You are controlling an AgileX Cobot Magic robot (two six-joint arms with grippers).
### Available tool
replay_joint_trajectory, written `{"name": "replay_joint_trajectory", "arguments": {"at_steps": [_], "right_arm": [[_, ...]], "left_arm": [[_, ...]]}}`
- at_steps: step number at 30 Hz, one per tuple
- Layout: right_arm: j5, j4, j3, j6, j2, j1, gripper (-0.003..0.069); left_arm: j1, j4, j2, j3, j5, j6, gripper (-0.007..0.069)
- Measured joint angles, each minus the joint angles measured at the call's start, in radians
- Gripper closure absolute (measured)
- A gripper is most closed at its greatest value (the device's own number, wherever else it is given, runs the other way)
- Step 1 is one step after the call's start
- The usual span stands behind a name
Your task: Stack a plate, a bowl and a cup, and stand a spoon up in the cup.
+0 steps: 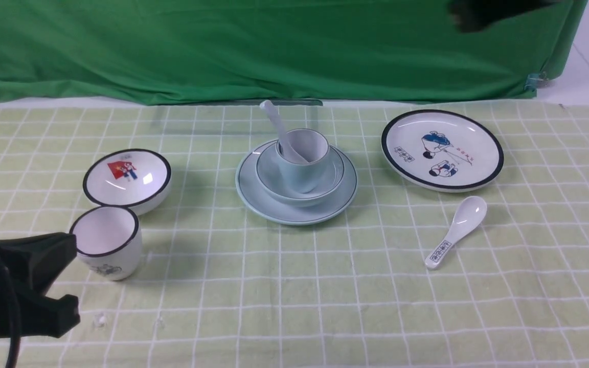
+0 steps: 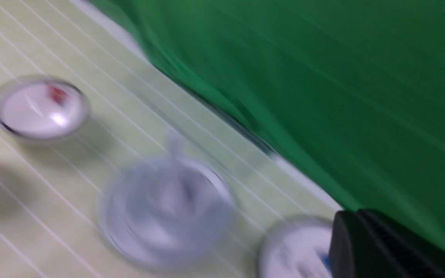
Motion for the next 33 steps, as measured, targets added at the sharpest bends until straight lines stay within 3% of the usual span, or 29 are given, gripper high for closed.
{"name": "replay_joint_trajectory", "arguments": {"at_steps": [1,3,7,11,12,13,14,15,16,19,22,28,30,33], "right_arm": [[0.102,-0.107,0.028,0.067,-0.066,-0.002,0.0638],[0.184,-0.186,0.106,0.121,-0.170,-0.006,0.0638],[0.173,-0.242,0.315,0.205,-0.370,-0.007,0.0641],[-0.112,-0.248,0.702,0.333,-0.661,-0.007,0.0641],[-0.258,-0.248,0.826,0.385,-0.739,-0.007,0.0641],[-0.258,-0.248,0.844,0.393,-0.749,-0.007,0.0641],[-0.333,-0.248,0.894,0.426,-0.779,-0.007,0.0641],[-0.539,-0.247,1.063,0.517,-0.871,-0.007,0.0639],[-0.539,-0.247,1.077,0.525,-0.878,-0.007,0.0639],[-0.786,-0.248,1.261,0.639,-0.960,-0.007,0.0627],[-0.904,-0.249,1.384,0.599,-0.999,-0.007,0.0604],[-0.936,-0.255,1.543,0.557,-1.006,-0.007,0.0554],[-0.938,-0.255,1.557,0.558,-1.006,-0.007,0.0563],[-0.985,-0.254,1.561,0.582,-1.046,-0.039,0.0638]], "left_arm": [[0.000,0.000,0.000,0.000,0.000,0.000,0.0654],[0.000,0.000,0.000,0.000,-0.001,0.000,0.0654],[0.000,0.000,0.000,0.000,-0.002,0.000,0.0653],[0.000,0.000,0.000,0.000,-0.002,0.000,0.0653],[0.000,0.000,0.000,0.000,-0.002,0.000,0.0653],[0.000,0.000,0.000,0.000,-0.002,0.000,0.0653],[0.000,0.000,0.000,0.000,-0.002,0.000,0.0653],[0.000,0.000,0.000,0.000,-0.002,0.000,0.0653],[0.000,0.000,0.000,0.000,-0.002,0.000,0.0653],[0.000,0.001,0.000,0.000,-0.002,0.000,0.0653],[0.000,0.001,0.000,0.000,-0.002,0.000,0.0653],[0.000,0.001,0.000,0.000,-0.003,0.000,0.0653],[0.000,0.001,0.000,0.001,-0.003,0.000,0.0653],[0.000,0.001,0.000,0.001,-0.005,0.000,0.0653]]}}
